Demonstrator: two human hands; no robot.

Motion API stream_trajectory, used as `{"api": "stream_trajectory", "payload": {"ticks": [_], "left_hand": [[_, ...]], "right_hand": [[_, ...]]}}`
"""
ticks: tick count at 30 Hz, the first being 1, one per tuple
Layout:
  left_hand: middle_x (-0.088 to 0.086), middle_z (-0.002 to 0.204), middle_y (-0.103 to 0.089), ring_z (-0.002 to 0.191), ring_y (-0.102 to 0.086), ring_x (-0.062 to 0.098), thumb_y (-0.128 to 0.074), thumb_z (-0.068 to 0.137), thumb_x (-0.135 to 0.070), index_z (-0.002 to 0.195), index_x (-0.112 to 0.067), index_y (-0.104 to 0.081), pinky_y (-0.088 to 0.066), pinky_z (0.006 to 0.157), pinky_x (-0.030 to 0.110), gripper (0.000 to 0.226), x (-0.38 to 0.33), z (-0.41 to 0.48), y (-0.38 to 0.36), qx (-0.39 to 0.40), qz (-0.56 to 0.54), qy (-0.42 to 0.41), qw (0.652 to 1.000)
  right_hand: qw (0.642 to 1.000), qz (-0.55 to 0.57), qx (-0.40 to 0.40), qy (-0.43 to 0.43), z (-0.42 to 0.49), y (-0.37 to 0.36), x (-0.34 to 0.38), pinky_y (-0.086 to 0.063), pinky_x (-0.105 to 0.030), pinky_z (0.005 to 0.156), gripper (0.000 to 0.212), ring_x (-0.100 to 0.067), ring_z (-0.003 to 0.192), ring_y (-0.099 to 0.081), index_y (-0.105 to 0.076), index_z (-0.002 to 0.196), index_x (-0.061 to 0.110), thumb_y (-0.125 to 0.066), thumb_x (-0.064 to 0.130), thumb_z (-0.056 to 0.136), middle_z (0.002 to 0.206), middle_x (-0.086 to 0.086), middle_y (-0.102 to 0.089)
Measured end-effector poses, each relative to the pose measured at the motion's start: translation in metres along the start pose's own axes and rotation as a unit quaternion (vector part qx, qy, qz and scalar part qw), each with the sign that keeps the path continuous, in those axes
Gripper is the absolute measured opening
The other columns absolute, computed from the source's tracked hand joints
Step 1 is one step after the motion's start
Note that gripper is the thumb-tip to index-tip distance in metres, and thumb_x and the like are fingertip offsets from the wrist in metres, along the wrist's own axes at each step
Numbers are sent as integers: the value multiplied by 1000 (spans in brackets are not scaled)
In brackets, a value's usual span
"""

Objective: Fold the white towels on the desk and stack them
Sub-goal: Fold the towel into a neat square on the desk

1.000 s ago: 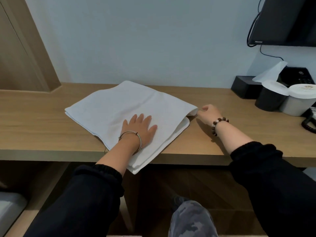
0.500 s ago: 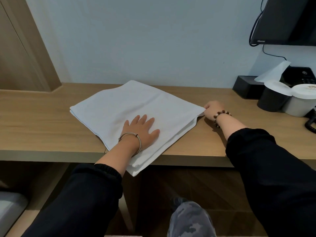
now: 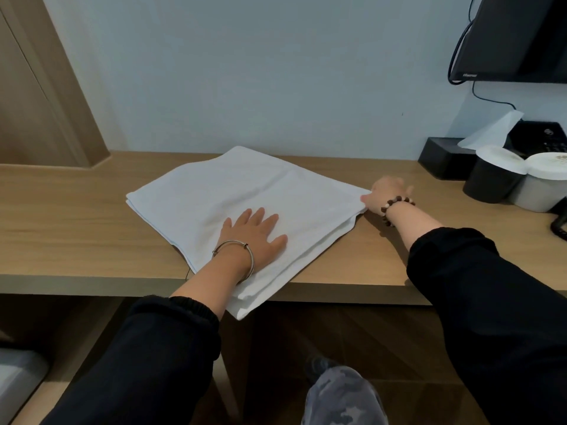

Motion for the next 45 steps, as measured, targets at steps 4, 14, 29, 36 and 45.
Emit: {"api": "stream_trajectory", "payload": {"ticks": [4, 14, 29, 36, 45], "left_hand": [[-9, 159, 3, 146, 5, 16, -14, 92, -59, 149, -38, -5, 2, 115, 46, 61, -2, 14, 2, 15, 13, -10, 1000], [1, 127, -48, 114, -44, 19, -53, 88, -47, 124, -24, -53, -40, 95, 34, 42, -15, -16, 33, -75, -48, -130, 988], [4, 121, -60, 105, -57, 28, -42, 87, -10, 124, -19, -54, -46, 88, 36, 40, 1, -90, 33, -20, 105, -143, 984], [1, 98, -64, 88, -60, 26, -42, 91, -11, 109, -18, -56, -42, 66, 31, 24, 3, -97, 31, -138, 112, -99, 979], [-1, 69, -62, 58, -58, 20, -68, 68, -3, 82, -14, -65, -22, 45, 23, 19, -1, -126, 23, -236, 129, -159, 950]], "right_hand": [[996, -85, -30, -22, -8, -4, 5, -15, -55, 113, 43, -30, 131, -32, -59, 121, 13, -49, 35, 85, 139, -11, -43], [948, 213, 65, 226, -74, 3, 41, -30, -33, 103, 45, -23, 131, -39, -38, 140, 17, -47, 29, 98, 145, -7, -39], [944, 24, 92, 316, -101, -33, 36, -1, -44, 116, 65, -17, 147, -1, -15, 151, 29, -35, 56, 95, 160, 1, -5], [963, 64, 53, 255, -101, -29, 40, -1, -48, 115, 77, -23, 146, 4, -7, 151, 23, -48, 43, 89, 160, -3, -2], [968, 47, 13, 246, -101, -33, 41, 0, -52, 114, 81, -24, 146, 7, -4, 151, 25, -46, 47, 86, 160, -2, 1]]}}
Point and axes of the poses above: each hand's wrist, its own z-axis towards the middle knuckle, its own y-axis out of the back of the hand, x = y × z, the point moved 1 cm from there along z, towards the middle knuckle
